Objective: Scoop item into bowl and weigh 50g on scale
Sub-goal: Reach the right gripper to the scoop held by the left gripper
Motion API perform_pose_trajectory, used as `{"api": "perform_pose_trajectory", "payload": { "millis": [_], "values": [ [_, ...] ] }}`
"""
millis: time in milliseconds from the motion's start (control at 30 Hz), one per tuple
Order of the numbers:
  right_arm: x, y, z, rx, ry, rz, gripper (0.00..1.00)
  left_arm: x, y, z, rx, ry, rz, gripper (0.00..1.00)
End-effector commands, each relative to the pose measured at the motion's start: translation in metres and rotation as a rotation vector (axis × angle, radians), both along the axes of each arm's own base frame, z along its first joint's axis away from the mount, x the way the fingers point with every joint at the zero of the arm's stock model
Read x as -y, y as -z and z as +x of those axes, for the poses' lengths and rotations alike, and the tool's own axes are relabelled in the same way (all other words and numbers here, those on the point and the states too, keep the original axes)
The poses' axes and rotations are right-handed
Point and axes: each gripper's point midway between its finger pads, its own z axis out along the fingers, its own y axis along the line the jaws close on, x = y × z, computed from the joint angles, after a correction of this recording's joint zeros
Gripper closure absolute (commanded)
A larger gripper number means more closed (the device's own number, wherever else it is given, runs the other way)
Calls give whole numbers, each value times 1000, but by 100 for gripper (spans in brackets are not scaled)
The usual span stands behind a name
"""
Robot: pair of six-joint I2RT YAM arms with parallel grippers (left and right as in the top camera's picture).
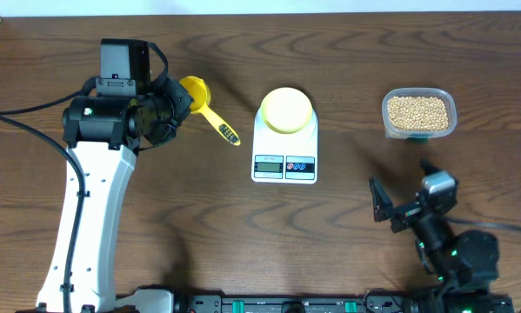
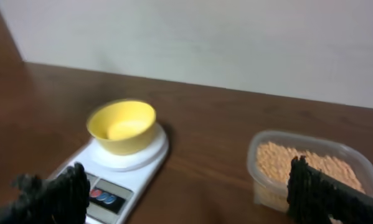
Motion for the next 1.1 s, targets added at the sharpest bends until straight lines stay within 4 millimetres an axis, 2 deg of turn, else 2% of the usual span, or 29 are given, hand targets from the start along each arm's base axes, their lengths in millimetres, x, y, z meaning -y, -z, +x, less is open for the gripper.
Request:
{"api": "perform_pose_trajectory", "payload": {
  "millis": [0, 133, 233, 333, 500, 567, 700, 867, 967, 1067],
  "values": [
    [-9, -38, 6, -12, -51, 25, 1, 1, 3, 5, 13, 20, 16, 93],
    [-23, -74, 23, -77, -129, 13, 1, 4, -3, 12, 49, 24, -4, 92],
    [-32, -91, 38, -149, -176, 2, 1, 4, -3, 13, 42, -14, -30, 93],
    [-43, -105, 51, -244, -239, 10, 1, 4, -4, 14, 38, -51, -56, 93],
    [-69, -114, 71, -353, -396, 62, 1, 4, -1, 15, 12, -117, -101, 93],
    [-83, -115, 74, -371, -501, 98, 1, 5, 2, 16, -5, -148, -123, 93],
    [-99, -111, 81, -391, -619, 158, 1, 13, 9, 17, -36, -175, -151, 93],
    [-111, -89, 92, -535, -634, 267, 1, 31, 18, 20, -50, -128, -141, 93],
    [-122, -79, 94, -597, -646, 303, 22, 41, 21, 20, -51, -114, -122, 92],
    [-135, -75, 93, -624, -671, 311, 25, 50, 24, 23, -47, -142, -130, 93]
  ]
}}
